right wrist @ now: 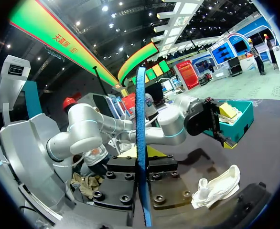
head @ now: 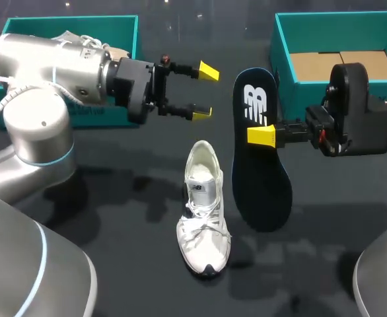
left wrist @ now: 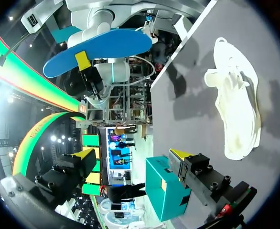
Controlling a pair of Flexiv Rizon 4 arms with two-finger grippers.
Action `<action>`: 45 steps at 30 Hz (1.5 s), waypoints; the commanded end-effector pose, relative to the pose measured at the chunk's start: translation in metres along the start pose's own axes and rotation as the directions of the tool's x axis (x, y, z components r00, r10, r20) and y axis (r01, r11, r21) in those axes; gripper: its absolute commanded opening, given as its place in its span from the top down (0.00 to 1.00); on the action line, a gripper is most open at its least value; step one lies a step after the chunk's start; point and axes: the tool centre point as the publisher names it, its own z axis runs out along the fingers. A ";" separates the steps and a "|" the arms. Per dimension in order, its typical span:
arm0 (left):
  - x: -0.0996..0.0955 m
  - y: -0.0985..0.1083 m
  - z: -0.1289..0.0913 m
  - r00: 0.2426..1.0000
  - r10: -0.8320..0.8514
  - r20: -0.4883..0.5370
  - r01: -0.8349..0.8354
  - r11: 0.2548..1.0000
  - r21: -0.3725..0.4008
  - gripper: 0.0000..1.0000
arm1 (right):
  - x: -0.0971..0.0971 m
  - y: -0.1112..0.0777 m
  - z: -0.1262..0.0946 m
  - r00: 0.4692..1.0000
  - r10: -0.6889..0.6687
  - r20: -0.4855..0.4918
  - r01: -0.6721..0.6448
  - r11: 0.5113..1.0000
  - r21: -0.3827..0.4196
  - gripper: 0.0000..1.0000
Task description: Take the shoe out of the shoebox, open the shoe tongue, remove and reinsert the insole, then place the shoe into the shoebox
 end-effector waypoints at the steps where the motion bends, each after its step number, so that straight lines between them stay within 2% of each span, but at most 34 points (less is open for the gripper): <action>1: 0.000 -0.006 0.002 1.000 0.006 0.026 -0.005 0.999 -0.038 0.00 | 0.000 -0.001 0.002 1.000 0.000 0.002 0.000 1.000 -0.001 1.00; 8: -0.007 -0.005 -0.005 0.999 0.008 0.050 -0.005 0.998 -0.064 0.00 | 0.000 -0.001 0.002 1.000 0.000 0.002 0.000 1.000 -0.001 1.00; 16: -0.016 -0.007 -0.020 0.998 0.025 0.055 -0.021 0.996 -0.089 0.00 | -0.046 0.019 -0.009 0.994 0.111 -0.025 -0.111 0.994 0.016 1.00; 19: -0.018 -0.008 -0.022 0.999 0.022 0.048 -0.018 0.997 -0.078 0.00 | -0.065 0.025 -0.013 0.983 0.172 -0.058 -0.172 0.985 -0.001 1.00; 22: -0.018 -0.008 -0.022 0.999 0.022 0.048 -0.018 0.997 -0.078 0.00 | -0.087 0.022 -0.017 0.966 0.250 -0.060 -0.252 0.967 -0.028 1.00; 35: -0.018 -0.008 -0.022 0.999 0.022 0.048 -0.018 0.997 -0.078 0.00 | -0.087 0.022 -0.017 0.966 0.250 -0.060 -0.252 0.967 -0.028 1.00; 37: -0.018 -0.008 -0.022 0.999 0.022 0.048 -0.018 0.997 -0.078 0.00 | -0.098 0.031 -0.019 0.961 0.272 -0.043 -0.275 0.958 -0.077 1.00; 42: -0.018 -0.008 -0.022 0.999 0.022 0.048 -0.018 0.997 -0.078 0.00 | -0.137 0.051 -0.028 0.918 0.397 -0.003 -0.397 0.916 -0.065 1.00; 45: -0.018 -0.008 -0.022 0.999 0.022 0.048 -0.018 0.997 -0.078 0.00 | -0.162 0.055 -0.031 0.882 0.469 -0.043 -0.471 0.878 -0.093 1.00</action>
